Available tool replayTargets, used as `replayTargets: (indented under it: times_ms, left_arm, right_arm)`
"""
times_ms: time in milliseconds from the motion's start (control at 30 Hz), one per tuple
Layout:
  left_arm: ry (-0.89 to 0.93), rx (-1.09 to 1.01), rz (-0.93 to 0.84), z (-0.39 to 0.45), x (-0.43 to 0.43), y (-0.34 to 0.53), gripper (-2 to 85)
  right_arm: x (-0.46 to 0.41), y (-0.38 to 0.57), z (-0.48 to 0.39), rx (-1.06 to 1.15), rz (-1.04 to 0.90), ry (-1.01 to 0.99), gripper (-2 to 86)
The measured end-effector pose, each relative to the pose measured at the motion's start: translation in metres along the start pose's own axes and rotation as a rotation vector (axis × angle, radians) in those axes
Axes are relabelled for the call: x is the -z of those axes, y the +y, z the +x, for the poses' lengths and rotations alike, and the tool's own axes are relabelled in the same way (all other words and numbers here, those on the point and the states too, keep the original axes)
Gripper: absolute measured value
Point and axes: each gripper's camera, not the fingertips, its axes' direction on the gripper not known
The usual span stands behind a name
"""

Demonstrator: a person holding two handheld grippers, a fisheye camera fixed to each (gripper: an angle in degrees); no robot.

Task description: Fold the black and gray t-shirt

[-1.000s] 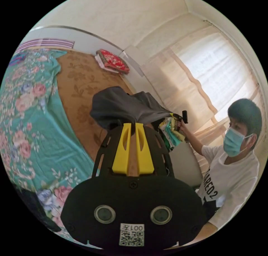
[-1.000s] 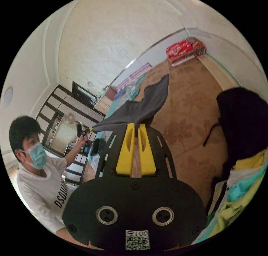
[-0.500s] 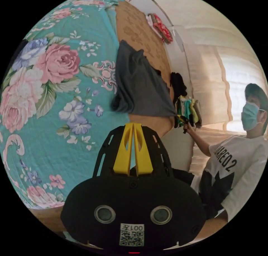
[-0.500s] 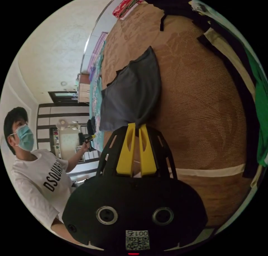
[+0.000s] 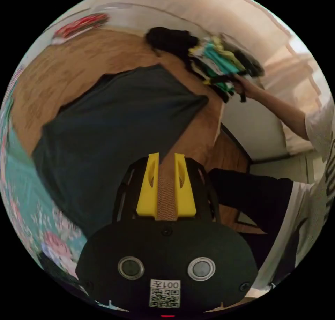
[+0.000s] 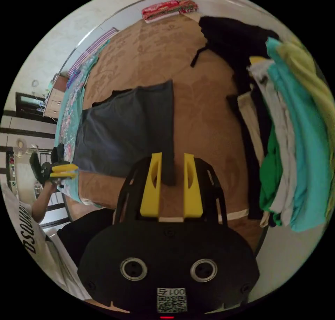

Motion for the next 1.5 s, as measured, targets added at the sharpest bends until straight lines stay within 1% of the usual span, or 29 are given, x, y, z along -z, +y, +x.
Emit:
replayTargets:
  times_ms: [33,67,133,233,300,367,400,433,467,533,567,633,700,767,833,867,967,1033,1100,1167,1300,1333,1400,1467,1500]
  left_arm:
    - [0.006,-0.091,-0.013,0.025,-0.026,-0.032,7.8]
    - [0.001,-0.133,-0.018,0.037,-0.039,-0.048,7.9]
    - [-0.064,-0.254,-0.004,0.083,-0.09,-0.105,8.3]
    - [-0.159,-0.308,-0.015,0.123,-0.153,-0.164,8.4]
    - [-0.229,-0.303,-0.052,0.139,-0.187,-0.191,8.3]
    - [-0.265,-0.245,-0.09,0.148,-0.215,-0.213,8.0]
    - [-0.259,-0.218,-0.1,0.152,-0.229,-0.225,7.7]
    - [-0.26,-0.183,-0.106,0.155,-0.242,-0.234,7.2]
    - [-0.267,-0.166,-0.111,0.157,-0.247,-0.239,7.0]
    - [-0.292,-0.124,-0.116,0.162,-0.269,-0.255,6.5]
    - [-0.297,-0.117,-0.12,0.163,-0.274,-0.258,6.5]
    - [-0.314,-0.094,-0.121,0.167,-0.292,-0.272,6.4]
    - [-0.332,-0.076,-0.122,0.169,-0.305,-0.28,6.2]
    - [-0.349,-0.057,-0.127,0.169,-0.317,-0.289,6.2]
    - [-0.374,-0.054,-0.127,0.169,-0.331,-0.299,6.0]
    - [-0.379,-0.053,-0.125,0.169,-0.333,-0.302,5.9]
    - [-0.383,-0.023,-0.143,0.164,-0.344,-0.311,4.2]
    - [-0.407,-0.013,-0.145,0.16,-0.349,-0.314,1.1]
    - [-0.391,-0.018,-0.14,0.154,-0.349,-0.314,-0.3]
    - [-0.337,0.016,-0.107,0.144,-0.342,-0.31,-1.0]
    - [-0.078,0.241,0.061,0.101,-0.309,-0.287,-1.5]
    - [0.003,0.314,0.11,0.086,-0.299,-0.277,-1.5]
    - [0.084,0.392,0.183,0.066,-0.283,-0.262,-1.4]
    - [0.127,0.412,0.227,0.05,-0.269,-0.25,-1.4]
    - [0.129,0.404,0.242,0.042,-0.26,-0.242,-1.4]
  right_arm:
    - [0.002,-0.016,-0.007,0.034,0.029,0.019,10.0]
    - [0.001,-0.036,-0.014,0.071,0.046,0.028,10.9]
    - [-0.008,-0.071,-0.025,0.136,0.029,0.049,12.2]
    - [-0.032,-0.121,-0.043,0.234,-0.027,0.121,13.5]
    - [-0.046,-0.145,-0.051,0.265,-0.038,0.115,13.8]
    - [-0.065,-0.166,-0.061,0.262,-0.089,0.101,12.8]
    - [-0.068,-0.168,-0.064,0.266,-0.093,0.131,11.9]
    - [-0.07,-0.169,-0.073,0.294,-0.069,0.239,9.9]
    - [-0.069,-0.166,-0.083,0.354,-0.043,0.296,7.6]
    - [-0.066,-0.163,-0.094,0.423,-0.008,0.339,2.8]
    - [-0.064,-0.163,-0.098,0.453,0.007,0.392,2.0]
    - [-0.056,-0.167,-0.101,0.512,0.012,0.409,1.2]
    - [-0.041,-0.175,-0.098,0.535,0.057,0.334,0.9]
    - [-0.027,-0.194,-0.087,0.541,0.088,0.212,0.6]
    - [-0.025,-0.211,-0.077,0.519,0.076,0.142,0.6]
    - [-0.029,-0.221,-0.071,0.512,0.029,0.098,0.7]
    - [-0.047,-0.235,-0.062,0.487,-0.11,0.114,1.4]
    - [-0.051,-0.233,-0.058,0.495,-0.122,0.115,2.4]
    - [-0.046,-0.23,-0.052,0.472,-0.107,0.086,3.9]
    - [-0.033,-0.224,-0.041,0.436,-0.1,0.057,6.4]
    - [0.002,-0.194,-0.023,0.394,-0.058,-0.012,8.9]
    - [0.015,-0.179,-0.017,0.369,-0.049,-0.075,9.9]
    - [0.029,-0.152,-0.006,0.292,-0.053,-0.229,11.8]
    - [0.035,-0.112,0.011,0.128,-0.063,-0.503,14.5]
    - [0.033,-0.102,0.014,0.076,-0.062,-0.565,15.2]
